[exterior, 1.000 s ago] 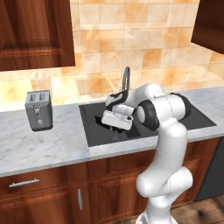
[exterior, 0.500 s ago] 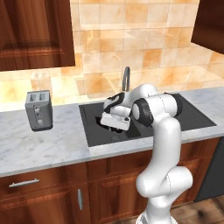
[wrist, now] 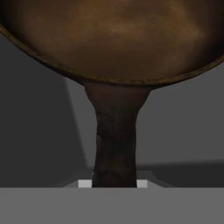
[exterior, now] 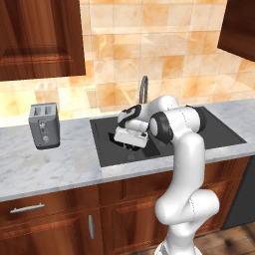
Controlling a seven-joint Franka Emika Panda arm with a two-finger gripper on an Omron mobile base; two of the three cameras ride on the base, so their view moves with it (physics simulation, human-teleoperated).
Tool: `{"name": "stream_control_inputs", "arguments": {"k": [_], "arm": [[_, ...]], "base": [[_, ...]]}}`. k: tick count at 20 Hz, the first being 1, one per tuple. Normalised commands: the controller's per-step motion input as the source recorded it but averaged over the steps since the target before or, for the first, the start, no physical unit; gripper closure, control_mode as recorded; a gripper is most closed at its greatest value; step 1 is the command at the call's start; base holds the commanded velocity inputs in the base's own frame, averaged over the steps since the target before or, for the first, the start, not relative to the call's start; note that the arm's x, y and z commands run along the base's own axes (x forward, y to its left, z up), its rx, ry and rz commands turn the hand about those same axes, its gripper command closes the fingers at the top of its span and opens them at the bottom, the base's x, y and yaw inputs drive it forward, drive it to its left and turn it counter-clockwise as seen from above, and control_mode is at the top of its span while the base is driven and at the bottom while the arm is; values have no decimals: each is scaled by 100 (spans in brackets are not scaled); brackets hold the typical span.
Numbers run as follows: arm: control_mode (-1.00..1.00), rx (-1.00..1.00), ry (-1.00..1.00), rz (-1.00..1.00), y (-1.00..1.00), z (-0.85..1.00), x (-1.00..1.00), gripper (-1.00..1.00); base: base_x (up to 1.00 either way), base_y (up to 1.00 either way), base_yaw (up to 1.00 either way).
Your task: Move the pot and pan from the stove into the sink.
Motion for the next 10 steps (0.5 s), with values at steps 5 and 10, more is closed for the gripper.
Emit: {"name": "stream_control_inputs", "arguments": {"k": [5,10], "arm": [[-100,0,0,-3,0,11,1,-100],[-100,0,1,-3,3,40,2,-100]], "base": [[0,0,0],[0,0,0]]}}
